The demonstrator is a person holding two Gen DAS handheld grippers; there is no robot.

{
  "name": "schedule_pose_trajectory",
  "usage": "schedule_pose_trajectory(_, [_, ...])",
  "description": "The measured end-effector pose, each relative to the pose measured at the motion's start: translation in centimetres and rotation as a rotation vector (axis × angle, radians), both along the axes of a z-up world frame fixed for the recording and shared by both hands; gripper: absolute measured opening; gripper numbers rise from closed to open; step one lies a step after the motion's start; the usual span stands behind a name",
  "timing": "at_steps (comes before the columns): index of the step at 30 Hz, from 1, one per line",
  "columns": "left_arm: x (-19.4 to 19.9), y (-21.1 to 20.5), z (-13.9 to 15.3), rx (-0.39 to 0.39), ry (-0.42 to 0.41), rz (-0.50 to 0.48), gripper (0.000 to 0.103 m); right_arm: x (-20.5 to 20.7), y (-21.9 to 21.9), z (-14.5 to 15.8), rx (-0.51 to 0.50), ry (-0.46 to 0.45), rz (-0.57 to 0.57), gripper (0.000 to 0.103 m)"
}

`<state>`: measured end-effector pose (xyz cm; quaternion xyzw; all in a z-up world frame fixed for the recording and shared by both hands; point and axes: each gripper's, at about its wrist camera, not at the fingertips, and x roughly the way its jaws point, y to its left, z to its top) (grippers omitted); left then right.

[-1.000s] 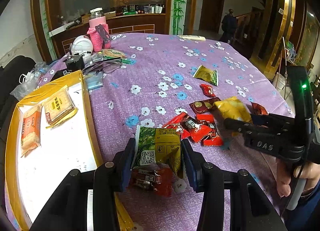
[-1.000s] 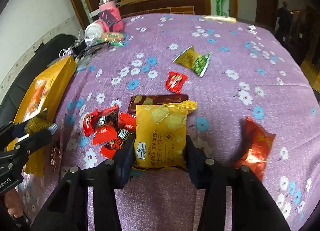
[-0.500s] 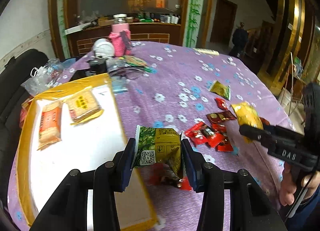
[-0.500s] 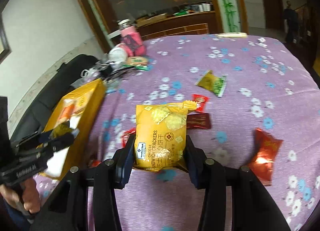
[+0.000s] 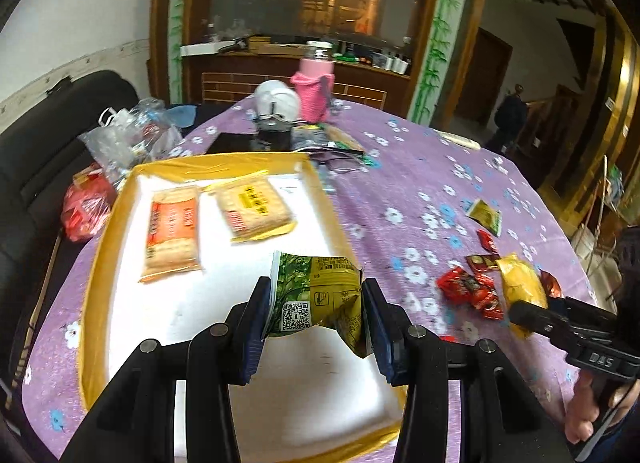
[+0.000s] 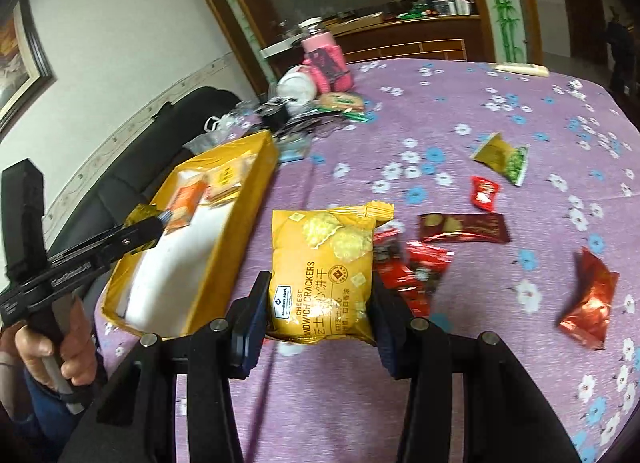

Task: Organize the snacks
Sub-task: 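Carry the green pack and the cheese cracker pack over the yellow box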

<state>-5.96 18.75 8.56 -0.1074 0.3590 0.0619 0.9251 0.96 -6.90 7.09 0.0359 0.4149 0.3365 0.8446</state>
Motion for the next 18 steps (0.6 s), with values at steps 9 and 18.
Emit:
schedule_pose_trajectory(9, [-1.4,6.0,-2.4,-0.044,0.041,0.133,0.048,-1.4,6.4,2.1,0.001,-0.004,0.122,0.045])
schedule_pose_trajectory(18, [-1.0,8.6,-4.3,-0.063,0.089,0.207,0.048,-0.8,16.7,1.2,-0.07,0.015,0.225,0.045])
